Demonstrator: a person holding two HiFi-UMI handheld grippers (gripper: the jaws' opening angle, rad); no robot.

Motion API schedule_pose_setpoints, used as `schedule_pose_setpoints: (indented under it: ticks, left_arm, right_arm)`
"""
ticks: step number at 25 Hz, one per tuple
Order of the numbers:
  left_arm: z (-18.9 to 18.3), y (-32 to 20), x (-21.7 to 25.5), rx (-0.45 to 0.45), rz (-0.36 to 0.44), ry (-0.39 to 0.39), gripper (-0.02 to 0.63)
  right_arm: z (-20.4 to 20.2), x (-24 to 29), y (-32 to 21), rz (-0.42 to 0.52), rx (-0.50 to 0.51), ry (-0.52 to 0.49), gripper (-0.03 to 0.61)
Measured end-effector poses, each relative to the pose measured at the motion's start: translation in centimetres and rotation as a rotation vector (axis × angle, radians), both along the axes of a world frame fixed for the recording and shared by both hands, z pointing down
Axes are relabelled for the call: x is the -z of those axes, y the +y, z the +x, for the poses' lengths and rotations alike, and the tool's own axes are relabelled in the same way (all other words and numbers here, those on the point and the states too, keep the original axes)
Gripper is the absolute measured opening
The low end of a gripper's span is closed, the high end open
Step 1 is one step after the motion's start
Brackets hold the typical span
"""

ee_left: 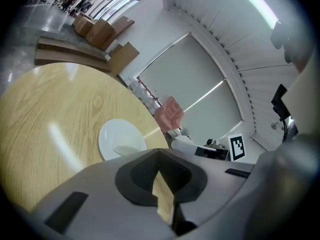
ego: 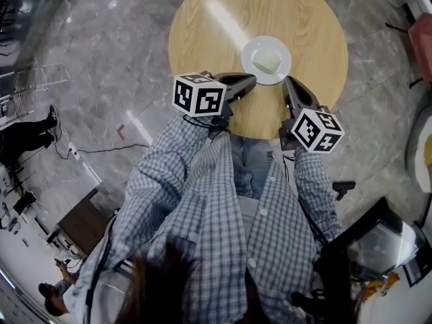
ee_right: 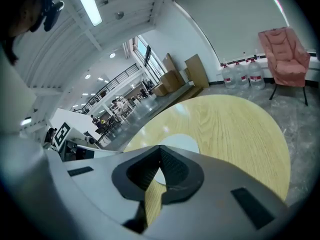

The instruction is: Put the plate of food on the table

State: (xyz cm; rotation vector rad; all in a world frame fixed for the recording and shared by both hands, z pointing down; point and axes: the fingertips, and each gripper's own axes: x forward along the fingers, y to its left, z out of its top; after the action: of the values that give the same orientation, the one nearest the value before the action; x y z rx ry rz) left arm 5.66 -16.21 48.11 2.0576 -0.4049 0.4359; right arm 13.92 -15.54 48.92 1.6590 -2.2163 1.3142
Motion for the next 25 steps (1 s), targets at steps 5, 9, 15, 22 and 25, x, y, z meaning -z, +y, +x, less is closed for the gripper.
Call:
schedule_pose_setpoints:
  ticks: [5,9,15,22,25]
  left_arm:
    - [-0.9,0.4,4.4,0.036,0.062,0.044,0.008]
    - [-0.8,-0.7,8.1,0.051,0.148,0.084,0.008]
    - [-1.0,-1.4,10.1,0.06,0.206,0.081,0.008]
    - [-0.8,-1.7,13.3,0.096,0.265,0.135,0.008]
    - [-0.9,-1.5,14.3,0.105,0.284,0.153,0.008]
  right_arm:
    - [1.0,4.3,0.5,0.074,-0.016,0.035,0.008]
    - [2.2,7.1,0.1,0.142,-0.039,0.049,0.008]
    - [2.6,9.0,-0.5,0.202,-0.035,0.068,0.008]
    - [2.9,12.7,-1.0,0.292,-0.034,0.074,0.008]
    - [2.9,14.1,-0.7,0.329,-0.037,0.071,0.008]
